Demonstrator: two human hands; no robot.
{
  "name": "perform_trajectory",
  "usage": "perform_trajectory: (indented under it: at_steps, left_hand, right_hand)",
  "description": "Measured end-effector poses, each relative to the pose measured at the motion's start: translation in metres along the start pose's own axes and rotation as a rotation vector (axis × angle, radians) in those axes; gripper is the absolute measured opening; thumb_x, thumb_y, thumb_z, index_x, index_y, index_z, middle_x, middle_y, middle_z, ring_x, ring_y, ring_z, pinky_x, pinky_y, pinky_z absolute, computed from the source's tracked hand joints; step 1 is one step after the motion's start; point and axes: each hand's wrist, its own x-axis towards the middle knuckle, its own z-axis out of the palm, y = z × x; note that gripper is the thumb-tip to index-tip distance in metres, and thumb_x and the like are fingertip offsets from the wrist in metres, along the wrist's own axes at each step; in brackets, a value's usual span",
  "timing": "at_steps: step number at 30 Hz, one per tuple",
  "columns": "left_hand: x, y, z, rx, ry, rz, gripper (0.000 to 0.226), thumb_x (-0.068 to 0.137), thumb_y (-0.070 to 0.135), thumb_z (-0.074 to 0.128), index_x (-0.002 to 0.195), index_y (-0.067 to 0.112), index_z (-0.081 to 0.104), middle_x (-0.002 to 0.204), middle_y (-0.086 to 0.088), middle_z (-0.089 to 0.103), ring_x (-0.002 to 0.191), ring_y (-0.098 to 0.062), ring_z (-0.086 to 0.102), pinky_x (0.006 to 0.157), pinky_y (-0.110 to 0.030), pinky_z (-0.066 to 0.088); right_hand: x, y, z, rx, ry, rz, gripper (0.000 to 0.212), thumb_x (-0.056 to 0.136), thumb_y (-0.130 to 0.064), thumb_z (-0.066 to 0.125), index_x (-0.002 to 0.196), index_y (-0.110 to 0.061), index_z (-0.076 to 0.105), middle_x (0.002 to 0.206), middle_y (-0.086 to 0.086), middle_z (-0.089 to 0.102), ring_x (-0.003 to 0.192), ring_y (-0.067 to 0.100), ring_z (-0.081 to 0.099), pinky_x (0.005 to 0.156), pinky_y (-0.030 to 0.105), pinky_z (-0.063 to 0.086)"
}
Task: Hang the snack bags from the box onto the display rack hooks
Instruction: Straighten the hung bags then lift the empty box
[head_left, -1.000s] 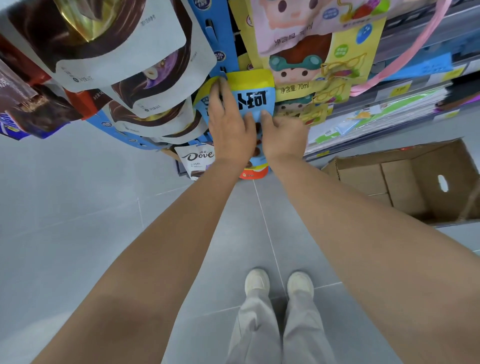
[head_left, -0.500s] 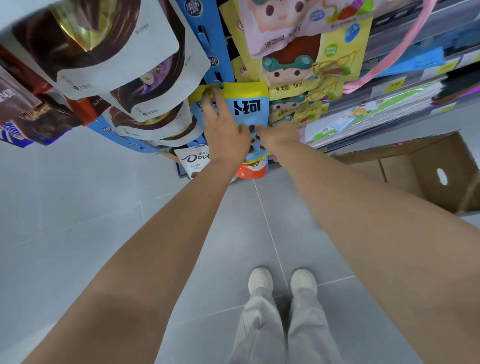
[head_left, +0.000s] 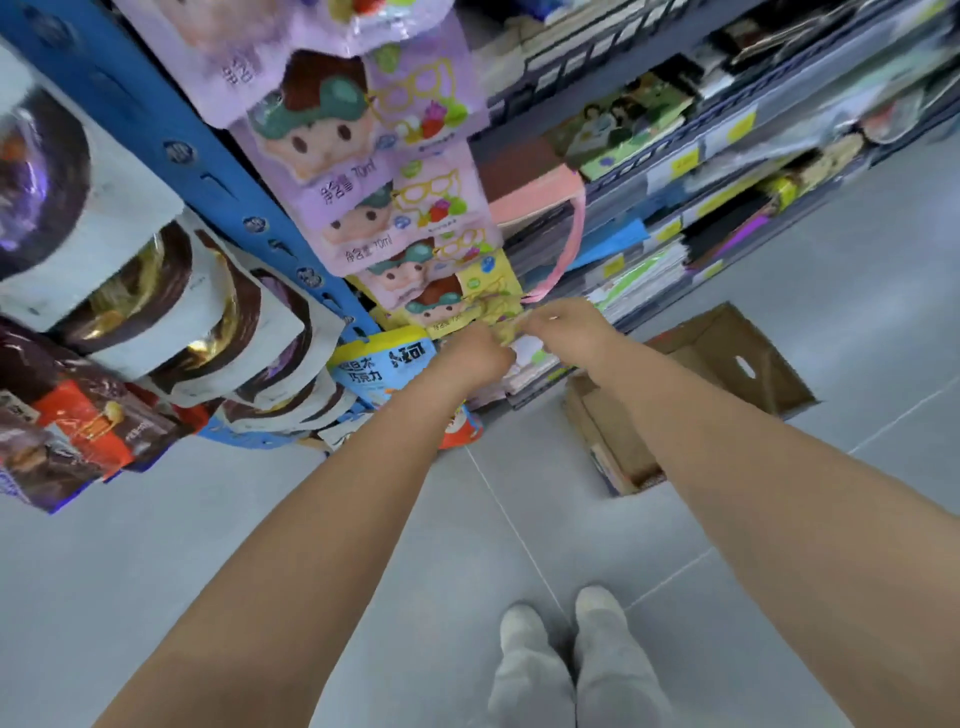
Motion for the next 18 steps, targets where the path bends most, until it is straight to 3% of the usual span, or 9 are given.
perform_trajectory:
  at_steps: [1, 3, 6, 8, 10, 12, 14, 16, 18]
  left_hand:
    - [-0.003, 0.017, 0.001, 0.015, -0.012, 0.043, 0.027, 0.09, 0.017, 0.05, 0.1, -0.005, 0.062, 0.098, -0.024, 0.063, 0.093, -0.034, 0.061, 0.068, -0.031, 0.04]
    - [-0.011, 0.054, 0.004, 0.069, -0.042, 0.127, 0.024, 0.089, 0.016, 0.049, 0.085, -0.005, 0.06, 0.085, -0.025, 0.057, 0.085, -0.035, 0.057, 0.068, -0.034, 0.042]
    - [-0.015, 0.112, 0.012, 0.151, -0.073, 0.177, 0.026, 0.09, 0.014, 0.045, 0.074, -0.004, 0.055, 0.076, -0.028, 0.046, 0.074, -0.031, 0.048, 0.055, -0.032, 0.038]
    - [-0.008, 0.142, 0.026, 0.175, -0.08, 0.177, 0.03, 0.092, 0.016, 0.043, 0.091, -0.01, 0.058, 0.095, -0.038, 0.044, 0.075, -0.036, 0.054, 0.058, -0.035, 0.043]
    - [0.001, 0.167, 0.043, 0.169, -0.091, 0.165, 0.038, 0.092, 0.017, 0.044, 0.11, -0.015, 0.054, 0.095, -0.039, 0.049, 0.078, -0.04, 0.057, 0.064, -0.039, 0.048]
    - [0.015, 0.185, 0.063, 0.177, -0.114, 0.144, 0.046, 0.093, 0.017, 0.045, 0.125, -0.016, 0.044, 0.108, -0.035, 0.056, 0.095, -0.043, 0.058, 0.074, -0.047, 0.048]
    - [0.031, 0.195, 0.083, 0.209, -0.112, 0.128, 0.033, 0.093, 0.018, 0.045, 0.108, -0.01, 0.055, 0.117, -0.028, 0.056, 0.1, -0.039, 0.057, 0.076, -0.043, 0.047]
    - [0.05, 0.199, 0.103, 0.217, -0.103, 0.101, 0.019, 0.093, 0.018, 0.043, 0.093, 0.001, 0.052, 0.11, -0.022, 0.054, 0.094, -0.033, 0.054, 0.07, -0.033, 0.039]
    - [0.068, 0.195, 0.126, 0.218, -0.089, 0.054, 0.026, 0.093, 0.02, 0.043, 0.111, 0.002, 0.05, 0.122, -0.022, 0.052, 0.108, -0.034, 0.053, 0.077, -0.033, 0.04]
  right_hand:
    - [-0.008, 0.003, -0.018, 0.009, 0.047, -0.002, 0.033, 0.09, -0.022, 0.057, 0.103, 0.007, 0.064, 0.08, 0.016, 0.058, 0.075, 0.024, 0.055, 0.067, 0.029, 0.045]
    - [-0.026, 0.012, -0.057, 0.022, 0.108, 0.021, 0.035, 0.092, -0.024, 0.055, 0.107, 0.007, 0.062, 0.093, 0.019, 0.059, 0.092, 0.03, 0.057, 0.078, 0.033, 0.048]
    - [-0.044, 0.037, -0.116, 0.077, 0.207, 0.07, 0.03, 0.092, -0.03, 0.054, 0.098, -0.002, 0.064, 0.089, 0.006, 0.048, 0.08, 0.018, 0.049, 0.069, 0.025, 0.039]
    - [-0.055, 0.058, -0.153, 0.113, 0.265, 0.115, 0.034, 0.093, -0.028, 0.053, 0.102, 0.003, 0.062, 0.078, 0.006, 0.046, 0.072, 0.018, 0.047, 0.064, 0.025, 0.037]
    - [-0.064, 0.08, -0.186, 0.125, 0.285, 0.17, 0.02, 0.094, -0.026, 0.053, 0.085, -0.009, 0.058, 0.069, 0.003, 0.045, 0.064, 0.015, 0.044, 0.055, 0.022, 0.032]
    - [-0.065, 0.104, -0.214, 0.129, 0.321, 0.219, 0.027, 0.093, -0.023, 0.053, 0.069, -0.013, 0.051, 0.065, 0.003, 0.045, 0.059, 0.014, 0.043, 0.053, 0.022, 0.031]
    - [-0.057, 0.131, -0.235, 0.169, 0.353, 0.262, 0.03, 0.091, -0.021, 0.056, 0.062, -0.016, 0.049, 0.064, 0.004, 0.046, 0.057, 0.015, 0.042, 0.052, 0.023, 0.032]
    - [-0.044, 0.157, -0.249, 0.186, 0.38, 0.306, 0.029, 0.088, -0.023, 0.059, 0.061, -0.018, 0.05, 0.064, 0.004, 0.047, 0.056, 0.015, 0.041, 0.05, 0.024, 0.031]
    - [-0.024, 0.188, -0.252, 0.243, 0.374, 0.34, 0.022, 0.088, -0.018, 0.056, 0.067, -0.017, 0.053, 0.069, 0.003, 0.05, 0.058, 0.014, 0.043, 0.056, 0.026, 0.035]
